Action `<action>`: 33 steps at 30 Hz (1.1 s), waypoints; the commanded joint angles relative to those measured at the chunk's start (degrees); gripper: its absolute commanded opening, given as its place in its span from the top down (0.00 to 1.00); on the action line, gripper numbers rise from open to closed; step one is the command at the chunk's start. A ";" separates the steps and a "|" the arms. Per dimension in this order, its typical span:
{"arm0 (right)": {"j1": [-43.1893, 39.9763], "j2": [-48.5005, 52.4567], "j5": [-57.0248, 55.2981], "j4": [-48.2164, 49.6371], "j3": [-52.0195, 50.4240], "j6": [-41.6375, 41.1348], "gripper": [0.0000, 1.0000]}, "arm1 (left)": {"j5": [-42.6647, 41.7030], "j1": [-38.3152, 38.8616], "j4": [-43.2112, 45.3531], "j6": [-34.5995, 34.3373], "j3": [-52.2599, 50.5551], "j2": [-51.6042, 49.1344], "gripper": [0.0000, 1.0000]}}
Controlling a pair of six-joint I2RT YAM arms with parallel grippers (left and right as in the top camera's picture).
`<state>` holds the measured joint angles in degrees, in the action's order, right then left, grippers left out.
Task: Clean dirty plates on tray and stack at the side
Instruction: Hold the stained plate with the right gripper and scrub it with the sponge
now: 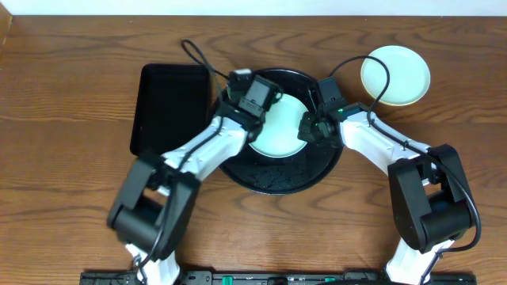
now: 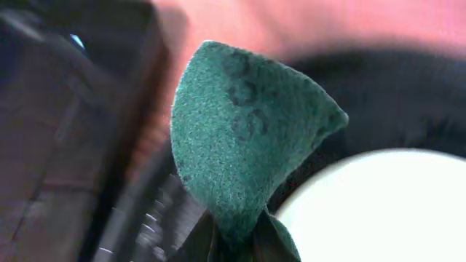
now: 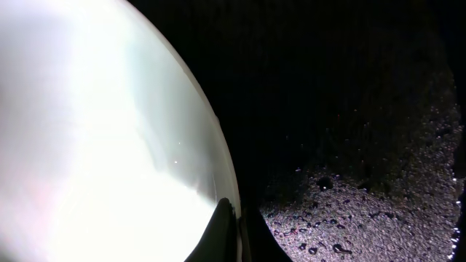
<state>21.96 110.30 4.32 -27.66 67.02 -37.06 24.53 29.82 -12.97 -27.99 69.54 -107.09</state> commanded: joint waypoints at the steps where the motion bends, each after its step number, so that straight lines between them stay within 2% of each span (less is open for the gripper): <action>1: -0.26 0.61 -4.28 -1.75 -1.11 0.90 0.99 | -2.84 -0.68 0.44 1.25 1.75 5.22 0.91; 6: -0.22 0.61 -4.26 -1.64 -1.11 0.90 0.99 | -25.53 -0.59 2.67 -5.07 1.73 4.81 0.91; 10: -0.22 0.61 -4.26 -1.68 -1.11 0.90 0.99 | -34.45 -0.02 5.46 -8.68 1.68 1.79 0.90; 16: -0.26 0.61 -4.02 -1.70 -1.11 0.90 0.99 | -34.58 0.35 6.51 -10.80 1.68 -3.39 0.88; 20: -0.26 0.61 -4.04 -1.68 -1.11 0.87 0.99 | -33.64 0.31 8.52 -10.82 1.68 -7.17 0.90; 21: -0.26 0.61 -4.04 -1.73 -1.11 0.87 0.99 | -32.92 0.24 8.92 -10.69 1.68 -7.91 0.92; 33: -0.26 0.61 -4.04 -2.47 -1.11 0.90 0.99 | -20.13 -5.05 5.99 -9.75 1.68 -11.47 0.92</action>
<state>21.96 110.21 3.92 -28.05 67.02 -37.06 -5.72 28.71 -5.65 -38.79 71.07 -116.27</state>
